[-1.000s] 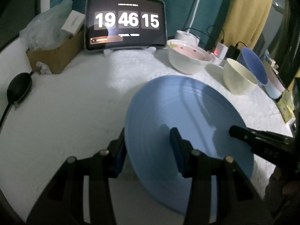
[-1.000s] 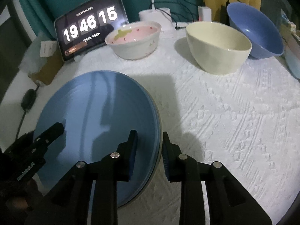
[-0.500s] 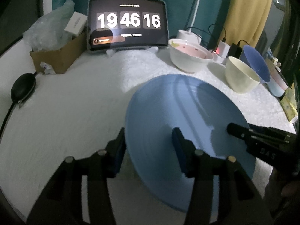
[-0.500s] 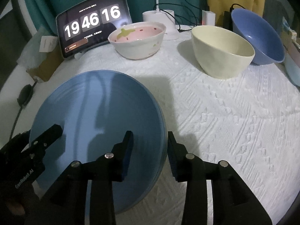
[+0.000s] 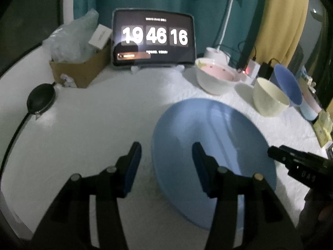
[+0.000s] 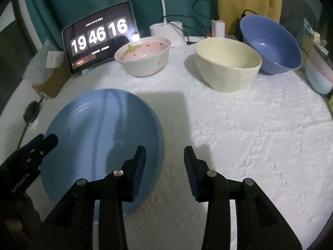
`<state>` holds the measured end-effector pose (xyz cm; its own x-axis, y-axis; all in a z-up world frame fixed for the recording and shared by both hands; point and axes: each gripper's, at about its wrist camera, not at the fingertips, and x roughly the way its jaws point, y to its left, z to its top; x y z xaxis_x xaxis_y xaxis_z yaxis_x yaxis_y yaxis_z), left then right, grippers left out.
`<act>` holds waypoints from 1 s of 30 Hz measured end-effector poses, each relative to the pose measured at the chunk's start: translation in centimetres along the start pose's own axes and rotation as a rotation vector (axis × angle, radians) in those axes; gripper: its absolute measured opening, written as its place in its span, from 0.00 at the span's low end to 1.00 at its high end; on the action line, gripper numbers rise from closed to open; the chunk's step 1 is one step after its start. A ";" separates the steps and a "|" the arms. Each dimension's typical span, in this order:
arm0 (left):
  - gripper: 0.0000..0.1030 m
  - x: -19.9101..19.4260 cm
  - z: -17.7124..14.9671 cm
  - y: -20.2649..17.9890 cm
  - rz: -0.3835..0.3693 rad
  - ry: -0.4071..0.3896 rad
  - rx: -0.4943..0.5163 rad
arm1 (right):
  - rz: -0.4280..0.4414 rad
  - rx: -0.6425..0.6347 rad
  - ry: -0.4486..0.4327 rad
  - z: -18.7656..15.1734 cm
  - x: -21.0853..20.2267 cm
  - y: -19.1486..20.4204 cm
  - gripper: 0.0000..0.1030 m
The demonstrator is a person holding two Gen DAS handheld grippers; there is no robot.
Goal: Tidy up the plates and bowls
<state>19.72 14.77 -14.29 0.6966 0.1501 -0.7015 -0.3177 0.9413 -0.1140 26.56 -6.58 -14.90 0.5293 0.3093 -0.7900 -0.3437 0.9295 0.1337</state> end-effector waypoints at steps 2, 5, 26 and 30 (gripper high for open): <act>0.51 -0.6 0.2 -0.3 -0.008 -0.019 -0.006 | -0.001 0.003 -0.010 0.0 -0.6 -0.5 0.39; 0.51 -1.4 0.4 -1.3 -0.024 -0.032 0.010 | -0.003 0.015 -0.026 -0.1 -1.4 -1.4 0.39; 0.61 -1.8 0.1 -11.0 -0.134 0.028 0.124 | -0.029 0.114 -0.098 -1.5 -5.5 -9.5 0.39; 0.61 -1.8 0.0 -13.1 -0.153 0.035 0.161 | -0.043 0.130 -0.105 -1.8 -6.0 -11.3 0.39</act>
<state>22.61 2.12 -11.53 0.7051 -0.0059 -0.7091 -0.1017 0.9888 -0.1093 25.90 -19.30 -12.76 0.6222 0.2818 -0.7304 -0.2192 0.9584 0.1830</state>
